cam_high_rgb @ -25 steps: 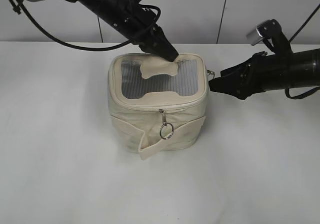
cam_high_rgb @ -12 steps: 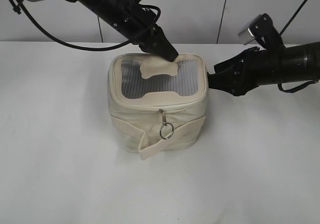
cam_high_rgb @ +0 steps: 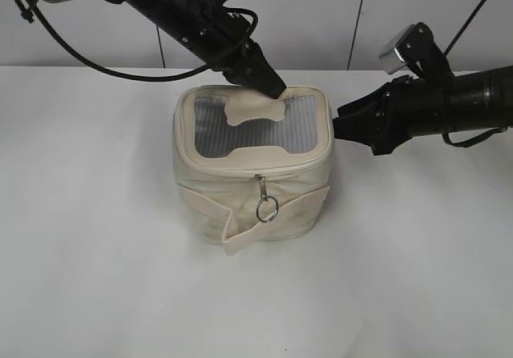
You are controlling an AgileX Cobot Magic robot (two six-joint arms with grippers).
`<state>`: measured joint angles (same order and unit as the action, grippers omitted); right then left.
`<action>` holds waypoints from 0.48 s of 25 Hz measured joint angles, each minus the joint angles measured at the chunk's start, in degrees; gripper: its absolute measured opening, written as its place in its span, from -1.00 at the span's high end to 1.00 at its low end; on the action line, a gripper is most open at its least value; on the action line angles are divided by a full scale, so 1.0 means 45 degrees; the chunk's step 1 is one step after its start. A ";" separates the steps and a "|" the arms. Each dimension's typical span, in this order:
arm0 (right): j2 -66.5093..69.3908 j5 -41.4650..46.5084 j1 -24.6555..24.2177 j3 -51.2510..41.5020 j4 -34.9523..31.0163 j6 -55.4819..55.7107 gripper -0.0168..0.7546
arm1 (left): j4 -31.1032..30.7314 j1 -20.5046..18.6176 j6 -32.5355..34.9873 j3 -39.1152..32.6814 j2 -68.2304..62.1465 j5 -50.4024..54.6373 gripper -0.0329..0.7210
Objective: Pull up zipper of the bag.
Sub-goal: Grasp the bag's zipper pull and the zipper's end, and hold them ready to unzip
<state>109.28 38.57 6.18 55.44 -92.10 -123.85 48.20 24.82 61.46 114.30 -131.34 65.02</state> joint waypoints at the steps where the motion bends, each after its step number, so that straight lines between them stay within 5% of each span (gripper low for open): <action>1: 0.0055 0.0017 0.0000 0.0014 0.0000 0.0000 0.12 | 0.0000 0.0000 0.0000 0.0000 0.0000 -0.0008 0.82; 12: 0.0814 0.0075 0.0012 0.0089 -0.0780 -0.0066 0.06 | -0.0046 0.0000 0.0000 0.0000 0.0000 -0.0038 0.82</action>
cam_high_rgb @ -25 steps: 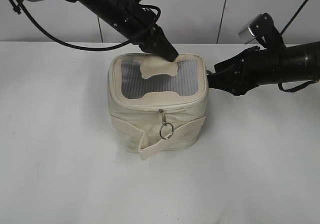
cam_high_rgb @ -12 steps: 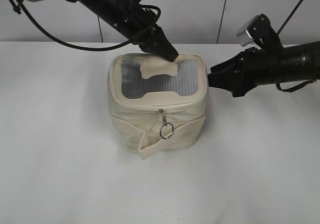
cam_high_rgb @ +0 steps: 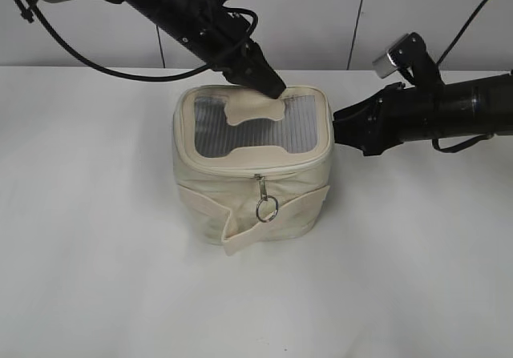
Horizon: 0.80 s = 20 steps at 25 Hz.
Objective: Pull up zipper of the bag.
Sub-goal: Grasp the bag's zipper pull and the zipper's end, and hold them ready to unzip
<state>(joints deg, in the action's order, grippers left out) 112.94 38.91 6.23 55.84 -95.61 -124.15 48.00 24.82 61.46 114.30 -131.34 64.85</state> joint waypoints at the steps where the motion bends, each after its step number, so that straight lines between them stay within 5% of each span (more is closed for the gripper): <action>1: 0.0011 0.0000 0.0042 0.0063 -0.0016 -0.0012 0.05 | 0.0000 0.0000 0.0000 0.0000 0.0000 0.0000 0.82; 12: 0.0150 -0.1554 0.1039 0.0977 0.0014 -0.0089 0.11 | -0.0112 -0.0024 -0.0028 0.0000 0.0000 -0.0062 0.82; 17: 0.0517 -0.1322 0.1138 0.1019 0.0164 -0.0034 0.80 | -0.0112 -0.0024 -0.0039 0.0000 0.0000 -0.0071 0.82; 20: 0.0517 -0.1354 0.1149 0.1019 0.0198 0.0228 0.91 | -0.0125 -0.0024 -0.0042 0.0000 0.0000 -0.0087 0.82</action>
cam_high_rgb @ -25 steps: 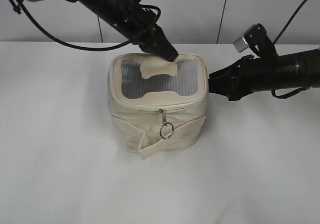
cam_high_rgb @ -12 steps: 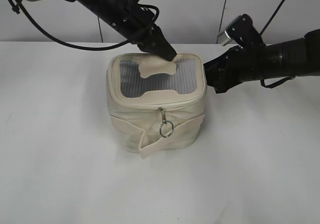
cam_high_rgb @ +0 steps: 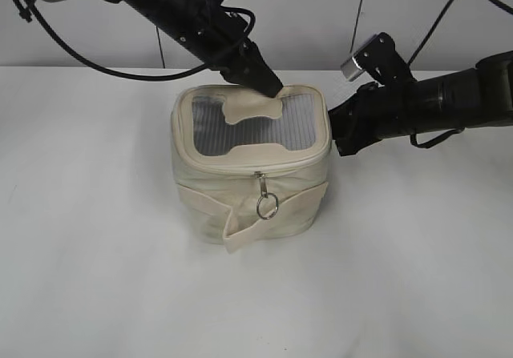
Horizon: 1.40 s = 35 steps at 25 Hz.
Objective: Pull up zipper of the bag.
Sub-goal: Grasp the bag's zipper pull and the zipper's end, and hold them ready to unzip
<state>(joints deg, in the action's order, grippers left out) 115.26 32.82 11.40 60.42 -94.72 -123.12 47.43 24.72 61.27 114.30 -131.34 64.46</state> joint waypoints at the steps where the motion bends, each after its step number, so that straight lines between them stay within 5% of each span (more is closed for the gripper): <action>1: 0.0000 -0.0055 0.0000 0.0000 0.0092 0.0250 0.91 | -0.0013 0.0000 0.0000 0.0000 0.0000 -0.0015 0.82; 16: -0.1423 0.1141 0.0000 0.0099 0.7479 0.8067 0.92 | -0.0305 0.0101 -0.1316 0.0000 0.0000 -0.0380 0.82; 27: -0.3142 0.2746 0.0144 -0.0854 0.8630 1.1715 0.92 | -0.0646 0.0214 -0.3651 0.0000 0.0000 -0.1164 0.82; 35: -0.3320 0.1487 0.2595 -0.0920 0.8756 1.5205 0.92 | -0.1011 0.0426 -0.4225 0.0000 0.0000 -0.1823 0.82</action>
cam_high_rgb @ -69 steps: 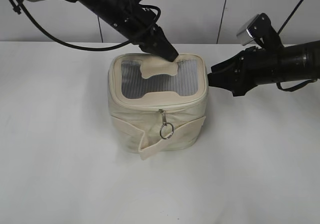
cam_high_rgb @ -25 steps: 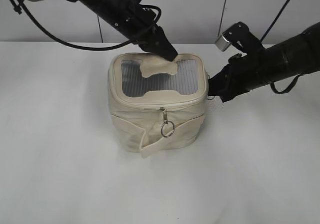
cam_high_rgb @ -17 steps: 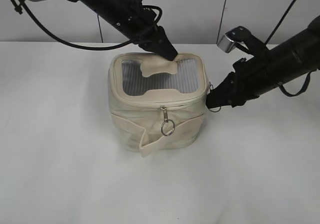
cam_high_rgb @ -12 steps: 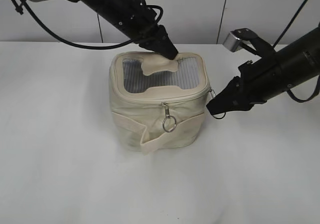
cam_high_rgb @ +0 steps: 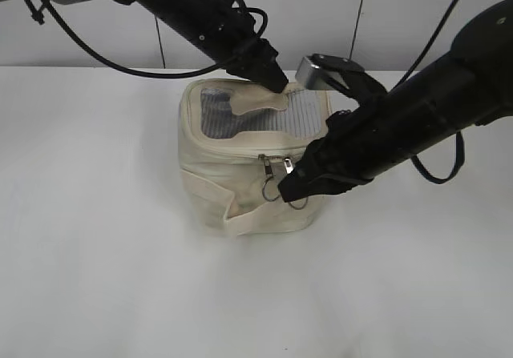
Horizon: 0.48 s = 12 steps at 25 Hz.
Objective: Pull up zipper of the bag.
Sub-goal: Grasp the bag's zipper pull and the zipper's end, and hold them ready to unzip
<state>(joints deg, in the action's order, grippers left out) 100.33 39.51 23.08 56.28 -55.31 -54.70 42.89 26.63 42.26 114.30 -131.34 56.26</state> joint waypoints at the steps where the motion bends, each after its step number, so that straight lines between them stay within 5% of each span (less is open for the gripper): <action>1: 0.0000 -0.0334 0.0400 -0.0012 -0.0068 0.0234 0.92 | -0.0032 0.0026 0.0000 0.0000 0.0000 -0.0046 0.82; 9: 0.0000 -0.2025 0.1827 -0.0063 -0.0655 0.0862 0.87 | -0.0114 0.0108 0.0000 0.0000 0.0019 -0.0082 0.81; 12: 0.0000 -0.1346 0.1513 -0.0063 -0.0573 0.1081 0.36 | 0.0023 0.0113 -0.0055 0.0000 0.0019 -0.0349 0.47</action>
<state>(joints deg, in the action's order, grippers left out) 100.33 33.46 29.89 56.00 -57.89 -49.84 42.99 27.14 42.01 114.30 -131.26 54.69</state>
